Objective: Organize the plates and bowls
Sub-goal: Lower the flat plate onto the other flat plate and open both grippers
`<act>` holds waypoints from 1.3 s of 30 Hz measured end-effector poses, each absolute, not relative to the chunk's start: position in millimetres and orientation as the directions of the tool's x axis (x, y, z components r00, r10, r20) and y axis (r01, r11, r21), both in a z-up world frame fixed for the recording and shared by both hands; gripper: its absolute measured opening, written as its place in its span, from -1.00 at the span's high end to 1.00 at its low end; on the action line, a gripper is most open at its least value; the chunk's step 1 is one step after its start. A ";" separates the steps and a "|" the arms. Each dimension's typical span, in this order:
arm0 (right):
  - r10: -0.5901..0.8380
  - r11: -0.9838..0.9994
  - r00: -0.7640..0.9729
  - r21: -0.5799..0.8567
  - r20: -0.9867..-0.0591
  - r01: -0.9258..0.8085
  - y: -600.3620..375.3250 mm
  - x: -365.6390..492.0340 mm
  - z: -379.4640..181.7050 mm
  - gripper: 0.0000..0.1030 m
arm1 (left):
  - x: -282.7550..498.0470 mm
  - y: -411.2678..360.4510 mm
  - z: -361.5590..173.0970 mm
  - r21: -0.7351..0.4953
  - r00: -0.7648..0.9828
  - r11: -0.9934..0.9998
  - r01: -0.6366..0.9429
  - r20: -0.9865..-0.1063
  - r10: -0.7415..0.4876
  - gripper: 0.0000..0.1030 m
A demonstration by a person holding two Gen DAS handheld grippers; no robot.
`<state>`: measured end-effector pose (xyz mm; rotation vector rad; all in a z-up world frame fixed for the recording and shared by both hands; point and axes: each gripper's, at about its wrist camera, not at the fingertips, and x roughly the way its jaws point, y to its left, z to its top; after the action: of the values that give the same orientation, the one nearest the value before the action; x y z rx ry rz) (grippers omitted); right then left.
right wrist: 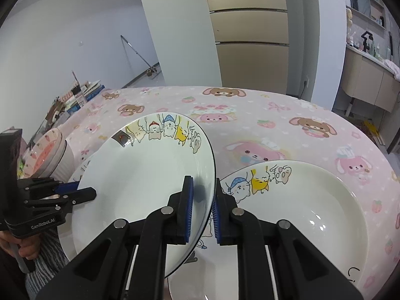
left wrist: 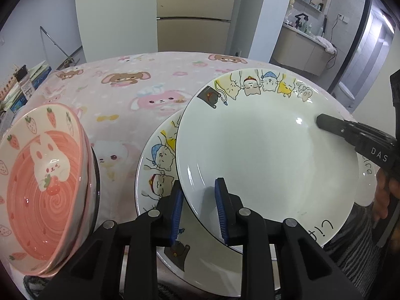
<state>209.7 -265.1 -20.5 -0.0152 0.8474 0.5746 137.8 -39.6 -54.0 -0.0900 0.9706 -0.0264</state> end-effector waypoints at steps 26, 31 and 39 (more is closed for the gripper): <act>0.420 0.839 0.518 0.101 -0.745 -0.535 -245.0 201.4 -26.2 0.67 | 108.6 -49.1 -48.1 -0.101 0.556 0.992 0.077 -0.821 -0.127 -0.40; 0.412 0.839 0.524 0.086 -0.746 -0.537 -243.2 200.0 -26.1 0.65 | 105.1 -50.8 -46.8 -0.111 0.557 0.989 0.095 -0.818 -0.145 -0.51; 0.357 0.836 0.557 -0.009 -0.750 -0.548 -232.5 192.8 -26.0 0.58 | 93.8 -55.1 -41.3 -0.112 0.565 0.985 0.133 -0.807 -0.169 -0.68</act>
<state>192.8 -232.5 -26.0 -0.2537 0.8205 0.5412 93.8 -55.1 -41.3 -0.0399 0.9535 -0.1776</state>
